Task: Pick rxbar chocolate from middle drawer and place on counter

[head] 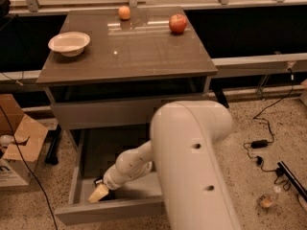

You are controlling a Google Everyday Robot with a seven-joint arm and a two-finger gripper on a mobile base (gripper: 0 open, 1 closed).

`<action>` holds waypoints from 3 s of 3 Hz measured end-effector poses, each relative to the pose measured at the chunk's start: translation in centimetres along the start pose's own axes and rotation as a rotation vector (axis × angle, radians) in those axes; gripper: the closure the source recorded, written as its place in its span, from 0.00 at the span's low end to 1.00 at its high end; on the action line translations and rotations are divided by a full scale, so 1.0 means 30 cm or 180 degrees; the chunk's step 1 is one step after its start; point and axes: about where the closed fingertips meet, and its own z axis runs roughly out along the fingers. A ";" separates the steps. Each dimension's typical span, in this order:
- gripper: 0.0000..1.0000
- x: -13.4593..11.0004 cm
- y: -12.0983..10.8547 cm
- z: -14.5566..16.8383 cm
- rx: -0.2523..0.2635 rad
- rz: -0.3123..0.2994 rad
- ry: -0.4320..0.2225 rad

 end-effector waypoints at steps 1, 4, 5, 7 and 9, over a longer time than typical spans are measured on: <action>0.00 -0.002 0.007 0.004 0.0029 0.0010 0.0035; 0.71 -0.021 0.026 -0.035 0.0039 0.0051 0.0076; 0.94 -0.025 0.026 -0.036 0.0040 0.0052 0.0077; 1.00 -0.017 0.030 -0.023 0.0072 0.0158 0.0073; 1.00 -0.072 0.014 -0.012 -0.0262 -0.0001 -0.0788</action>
Offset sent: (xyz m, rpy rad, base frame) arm -0.0332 0.0172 -0.0656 -0.2194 0.1069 -0.1044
